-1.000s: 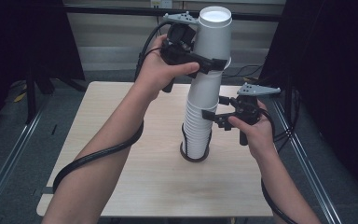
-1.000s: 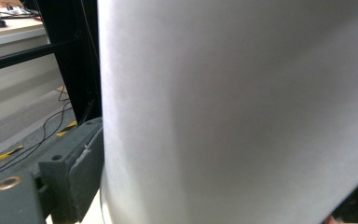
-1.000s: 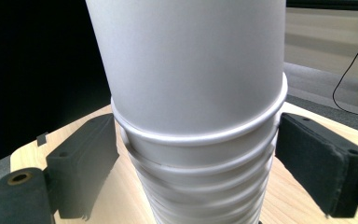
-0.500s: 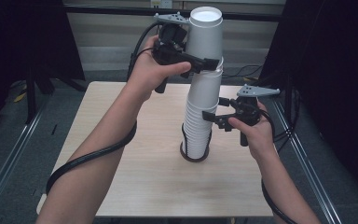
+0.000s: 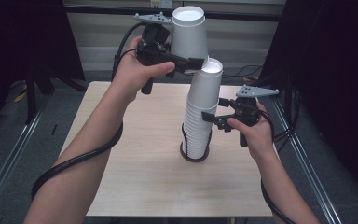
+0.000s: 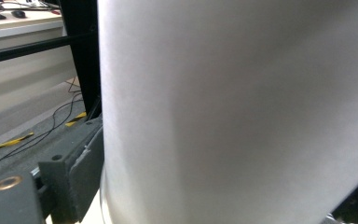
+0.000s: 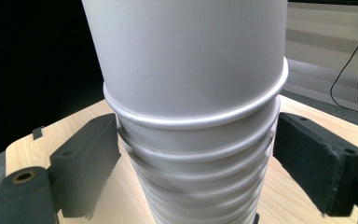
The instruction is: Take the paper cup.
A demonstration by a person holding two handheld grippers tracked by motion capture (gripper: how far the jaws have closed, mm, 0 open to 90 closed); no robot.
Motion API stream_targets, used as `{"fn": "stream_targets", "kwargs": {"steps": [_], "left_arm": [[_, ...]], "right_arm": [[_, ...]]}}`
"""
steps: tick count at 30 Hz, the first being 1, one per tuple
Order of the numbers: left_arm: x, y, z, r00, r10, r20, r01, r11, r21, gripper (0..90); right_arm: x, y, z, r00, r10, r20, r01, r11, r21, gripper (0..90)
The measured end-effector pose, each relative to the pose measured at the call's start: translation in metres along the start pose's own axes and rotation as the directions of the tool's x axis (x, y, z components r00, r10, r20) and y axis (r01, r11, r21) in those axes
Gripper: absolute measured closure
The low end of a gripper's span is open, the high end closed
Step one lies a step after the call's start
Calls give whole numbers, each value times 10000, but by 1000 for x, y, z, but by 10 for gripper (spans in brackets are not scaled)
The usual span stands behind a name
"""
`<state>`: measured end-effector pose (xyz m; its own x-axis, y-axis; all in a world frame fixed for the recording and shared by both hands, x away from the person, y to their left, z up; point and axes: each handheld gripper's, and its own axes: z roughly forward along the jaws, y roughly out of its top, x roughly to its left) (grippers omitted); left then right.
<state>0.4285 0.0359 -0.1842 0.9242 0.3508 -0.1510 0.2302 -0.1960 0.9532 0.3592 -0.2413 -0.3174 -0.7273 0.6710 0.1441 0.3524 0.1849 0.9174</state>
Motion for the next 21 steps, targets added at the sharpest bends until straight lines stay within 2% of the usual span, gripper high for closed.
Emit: {"fn": "stream_targets", "kwargs": {"steps": [12, 21], "left_arm": [[9, -15, -17, 9998, -128, -152, 129, 9999, 32, 95], [17, -29, -25, 9989, -366, -277, 368, 9993, 68, 95]], "right_arm": [[1, -1, 0, 10000, -35, 58, 34, 10000, 44, 142], [1, -4, -1, 9999, -99, 118, 98, 9999, 89, 146]]}}
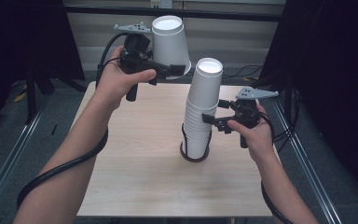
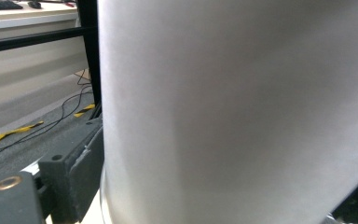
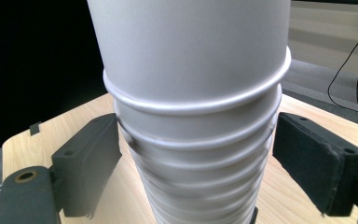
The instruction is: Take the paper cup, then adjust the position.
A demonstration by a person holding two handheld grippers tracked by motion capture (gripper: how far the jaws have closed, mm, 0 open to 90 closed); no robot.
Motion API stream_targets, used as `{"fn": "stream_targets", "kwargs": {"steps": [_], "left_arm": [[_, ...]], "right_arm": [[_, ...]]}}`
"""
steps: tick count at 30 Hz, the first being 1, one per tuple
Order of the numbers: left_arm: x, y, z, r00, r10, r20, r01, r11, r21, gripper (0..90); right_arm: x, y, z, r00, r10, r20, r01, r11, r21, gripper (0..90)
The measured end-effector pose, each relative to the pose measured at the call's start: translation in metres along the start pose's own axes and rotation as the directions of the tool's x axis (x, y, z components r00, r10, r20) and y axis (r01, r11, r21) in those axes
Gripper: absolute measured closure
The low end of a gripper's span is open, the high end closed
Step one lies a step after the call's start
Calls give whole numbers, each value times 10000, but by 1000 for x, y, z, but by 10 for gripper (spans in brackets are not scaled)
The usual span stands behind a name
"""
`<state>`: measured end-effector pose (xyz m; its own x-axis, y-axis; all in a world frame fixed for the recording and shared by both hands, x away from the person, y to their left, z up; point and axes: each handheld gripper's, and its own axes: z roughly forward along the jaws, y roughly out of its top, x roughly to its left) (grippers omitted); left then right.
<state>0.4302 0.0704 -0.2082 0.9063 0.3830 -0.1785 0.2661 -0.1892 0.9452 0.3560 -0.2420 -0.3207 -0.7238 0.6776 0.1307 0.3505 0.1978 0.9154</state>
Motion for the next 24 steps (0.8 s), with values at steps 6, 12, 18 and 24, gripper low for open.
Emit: {"fn": "stream_targets", "kwargs": {"steps": [6, 12, 18, 24], "left_arm": [[4, -11, -6, 9998, -145, -97, 146, 9999, 91, 95], [8, -25, -12, 9995, -199, -256, 207, 9994, 290, 94], [11, -40, -18, 9987, -236, -446, 259, 9983, 530, 95], [15, -53, -25, 9984, -228, -517, 263, 9973, 686, 95]], "right_arm": [[1, -2, -3, 10000, -81, -4, 81, 10000, 46, 150], [5, -4, -5, 9995, -300, -49, 301, 9993, 225, 150], [8, -8, -6, 9984, -565, 61, 561, 9971, 519, 147], [9, -13, -10, 9969, -768, 138, 758, 9949, 661, 147]]}}
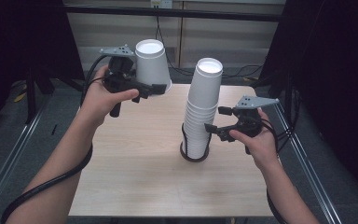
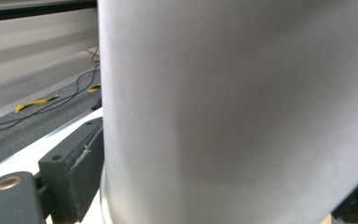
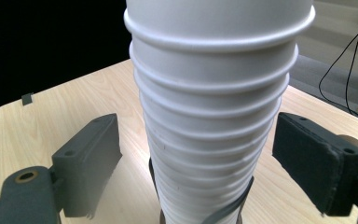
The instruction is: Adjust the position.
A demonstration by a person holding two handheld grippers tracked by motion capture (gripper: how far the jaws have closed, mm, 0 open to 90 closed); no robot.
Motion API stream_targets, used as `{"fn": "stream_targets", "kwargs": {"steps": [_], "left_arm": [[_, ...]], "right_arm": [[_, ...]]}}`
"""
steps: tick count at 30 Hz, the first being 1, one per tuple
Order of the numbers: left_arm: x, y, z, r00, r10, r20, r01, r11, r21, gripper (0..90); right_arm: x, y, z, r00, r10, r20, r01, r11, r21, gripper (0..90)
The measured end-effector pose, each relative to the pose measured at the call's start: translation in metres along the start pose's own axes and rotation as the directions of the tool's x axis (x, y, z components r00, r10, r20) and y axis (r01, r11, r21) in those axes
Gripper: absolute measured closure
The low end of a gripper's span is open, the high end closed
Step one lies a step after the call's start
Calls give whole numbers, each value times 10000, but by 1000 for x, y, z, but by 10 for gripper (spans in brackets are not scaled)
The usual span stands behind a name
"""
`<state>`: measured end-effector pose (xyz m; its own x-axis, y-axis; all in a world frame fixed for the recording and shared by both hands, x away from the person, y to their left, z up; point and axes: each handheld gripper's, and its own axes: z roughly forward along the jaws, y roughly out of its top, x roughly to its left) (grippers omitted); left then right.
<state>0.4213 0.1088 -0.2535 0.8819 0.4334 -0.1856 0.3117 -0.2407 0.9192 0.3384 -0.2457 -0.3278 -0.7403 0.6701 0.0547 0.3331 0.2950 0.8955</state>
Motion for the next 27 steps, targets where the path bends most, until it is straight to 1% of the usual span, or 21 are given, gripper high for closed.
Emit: {"fn": "stream_targets", "kwargs": {"steps": [4, 9, 11, 12, 13, 20, 22, 27], "left_arm": [[2, -10, -3, 10000, 10, -56, -9, 10000, 95, 96], [3, -22, -3, 9998, 135, -111, -131, 9991, 392, 96], [3, -27, -3, 9999, 135, -49, -132, 9988, 475, 96], [3, -30, -3, 9999, 140, -51, -137, 9985, 521, 96], [3, -32, -3, 9997, 234, -110, -226, 9976, 648, 97], [3, -45, -3, 9997, 244, -42, -239, 9948, 988, 98], [2, -49, -3, 9997, 256, -21, -252, 9938, 1087, 98], [2, -58, -3, 9990, 447, -33, -436, 9867, 1568, 98]], "right_arm": [[0, -6, -3, 9999, 86, -61, -86, 10000, -19, 148], [-1, -15, -4, 9997, 205, -118, -205, 9998, 41, 148], [-1, -17, -5, 9996, 239, -177, -239, 9997, 1, 149], [0, -19, -5, 9996, 226, -197, -226, 9997, -4, 149], [0, -20, -6, 9996, 223, -201, -222, 9998, 17, 150], [3, -28, -7, 9993, 223, -300, -221, 9997, 87, 151], [4, -30, -7, 9990, 253, -355, -251, 9997, 78, 151], [5, -37, -6, 9987, 262, -437, -253, 9995, 194, 152]]}}
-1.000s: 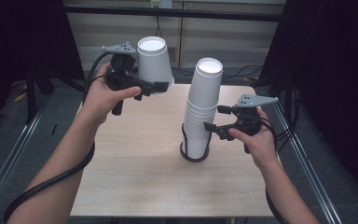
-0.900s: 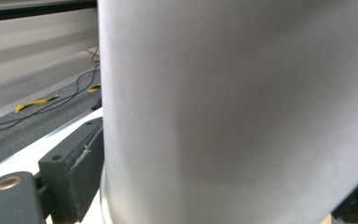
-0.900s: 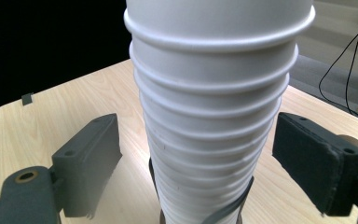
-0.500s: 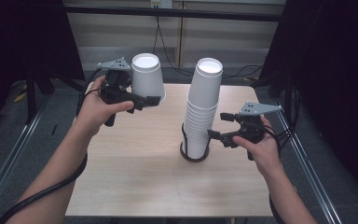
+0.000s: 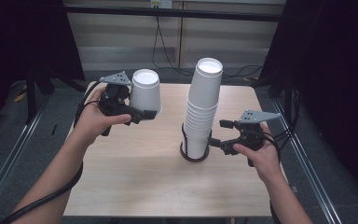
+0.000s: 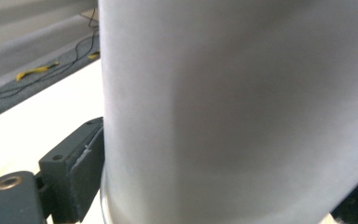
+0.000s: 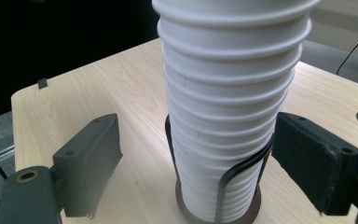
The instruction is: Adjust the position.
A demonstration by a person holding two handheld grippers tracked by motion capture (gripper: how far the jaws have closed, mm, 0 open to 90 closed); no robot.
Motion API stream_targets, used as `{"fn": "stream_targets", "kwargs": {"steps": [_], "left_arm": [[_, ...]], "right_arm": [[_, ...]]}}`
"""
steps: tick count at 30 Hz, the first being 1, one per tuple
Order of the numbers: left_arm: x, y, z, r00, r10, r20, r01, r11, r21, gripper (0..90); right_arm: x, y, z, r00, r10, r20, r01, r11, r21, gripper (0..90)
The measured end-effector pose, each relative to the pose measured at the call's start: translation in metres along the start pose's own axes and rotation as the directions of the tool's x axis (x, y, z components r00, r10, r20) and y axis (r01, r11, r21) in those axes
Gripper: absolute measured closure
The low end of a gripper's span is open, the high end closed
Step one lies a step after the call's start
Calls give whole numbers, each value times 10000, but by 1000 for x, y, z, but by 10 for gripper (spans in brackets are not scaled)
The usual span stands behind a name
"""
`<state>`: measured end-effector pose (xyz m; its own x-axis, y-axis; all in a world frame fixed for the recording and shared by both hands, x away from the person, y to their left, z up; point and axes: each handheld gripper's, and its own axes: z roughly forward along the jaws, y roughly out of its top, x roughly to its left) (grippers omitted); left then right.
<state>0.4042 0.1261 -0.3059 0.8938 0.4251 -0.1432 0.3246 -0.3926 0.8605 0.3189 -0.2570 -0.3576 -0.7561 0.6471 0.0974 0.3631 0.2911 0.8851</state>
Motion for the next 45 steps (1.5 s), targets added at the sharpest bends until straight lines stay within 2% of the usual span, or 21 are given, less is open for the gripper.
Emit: {"fn": "stream_targets", "kwargs": {"steps": [11, 14, 18, 22, 28, 33, 36, 41, 42, 43, 44, 45], "left_arm": [[-3, -16, -1, 9997, 258, -39, -255, 9982, 551, 98], [-6, -23, 1, 9988, 465, -136, -450, 9944, 955, 98], [-10, -27, 3, 9986, 526, 91, -533, 9930, 1054, 98], [-14, -31, 6, 9979, 609, 225, -632, 9908, 1199, 98], [-19, -39, 12, 9959, 830, 349, -875, 9832, 1603, 100], [-21, -45, 15, 9950, 887, 461, -955, 9798, 1759, 101], [-21, -48, 17, 9951, 831, 528, -915, 9783, 1859, 103], [-24, -53, 21, 9936, 968, 589, -1075, 9698, 2191, 105], [-24, -54, 22, 9919, 1115, 604, -1226, 9647, 2329, 106], [-25, -55, 23, 9924, 1064, 612, -1180, 9641, 2378, 106], [-24, -56, 24, 9905, 1193, 686, -1330, 9582, 2533, 108], [-25, -57, 25, 9905, 1179, 702, -1323, 9562, 2613, 108]], "right_arm": [[1, -12, 5, 9998, -78, -175, 85, 9992, 402, 154], [3, -14, 7, 9995, -273, -186, 285, 9974, 658, 155], [7, -15, 11, 9980, -549, -316, 577, 9936, 972, 159], [11, -16, 15, 9967, -584, -557, 651, 9899, 1261, 165], [17, -15, 21, 9925, -918, -805, 1029, 9839, 1462, 168], [20, -16, 24, 9906, -1020, -914, 1169, 9775, 1758, 169], [22, -17, 25, 9903, -992, -971, 1155, 9769, 1800, 174], [24, -18, 28, 9881, -1058, -1119, 1258, 9737, 1901, 177], [24, -18, 28, 9875, -1093, -1140, 1297, 9731, 1905, 177], [24, -18, 29, 9873, -1102, -1144, 1306, 9730, 1901, 177], [24, -19, 29, 9875, -1120, -1112, 1321, 9722, 1933, 176], [25, -19, 29, 9874, -1126, -1115, 1331, 9712, 1975, 177]]}}
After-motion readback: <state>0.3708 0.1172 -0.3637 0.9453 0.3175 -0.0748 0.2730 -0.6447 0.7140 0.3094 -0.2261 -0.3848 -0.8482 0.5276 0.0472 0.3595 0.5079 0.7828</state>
